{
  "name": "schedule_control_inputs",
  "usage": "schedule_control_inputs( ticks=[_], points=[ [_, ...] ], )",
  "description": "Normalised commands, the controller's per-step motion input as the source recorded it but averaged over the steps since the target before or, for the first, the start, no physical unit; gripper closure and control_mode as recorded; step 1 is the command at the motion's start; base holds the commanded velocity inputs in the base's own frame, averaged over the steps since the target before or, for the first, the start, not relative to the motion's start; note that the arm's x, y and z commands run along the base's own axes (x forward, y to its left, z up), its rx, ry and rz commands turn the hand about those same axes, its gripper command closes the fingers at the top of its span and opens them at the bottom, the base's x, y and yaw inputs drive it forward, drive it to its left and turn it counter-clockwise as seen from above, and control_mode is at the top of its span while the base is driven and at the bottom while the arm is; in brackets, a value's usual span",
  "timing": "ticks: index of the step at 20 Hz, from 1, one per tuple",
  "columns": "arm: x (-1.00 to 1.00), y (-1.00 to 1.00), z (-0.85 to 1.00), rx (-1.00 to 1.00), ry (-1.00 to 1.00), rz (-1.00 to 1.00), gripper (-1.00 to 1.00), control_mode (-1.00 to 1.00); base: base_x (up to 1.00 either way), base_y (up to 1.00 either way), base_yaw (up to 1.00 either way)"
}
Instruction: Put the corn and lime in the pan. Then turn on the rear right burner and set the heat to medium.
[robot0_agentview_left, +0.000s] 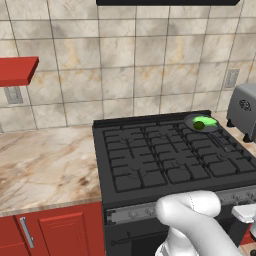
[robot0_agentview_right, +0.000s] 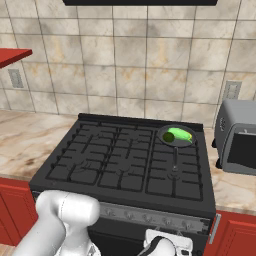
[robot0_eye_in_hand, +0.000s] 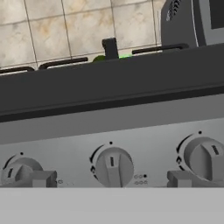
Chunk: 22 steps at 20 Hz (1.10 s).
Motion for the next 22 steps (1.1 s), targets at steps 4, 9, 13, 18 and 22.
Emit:
schedule_control_inputs(
  ticks=[4, 9, 13, 18, 22],
  points=[
    [0.01, -0.08, 0.0, 0.03, 0.0, 0.0, -1.0, -1.0, 0.0, 0.0, 0.0],
    [0.02, 0.03, 0.0, 0.01, 0.0, 0.0, -1.0, -1.0, 0.0, 0.0, 0.0],
    [0.27, 0.02, 0.0, 0.01, 0.0, 0.0, -1.0, -1.0, 0.0, 0.0, 0.0],
    [0.36, 0.0, -0.01, 0.02, 0.0, 0.0, -1.0, -1.0, 0.0, 0.0, 0.0],
    [0.02, -0.01, -0.24, 0.01, 0.0, 0.0, -1.0, -1.0, 0.0, 0.0, 0.0]
  ],
)
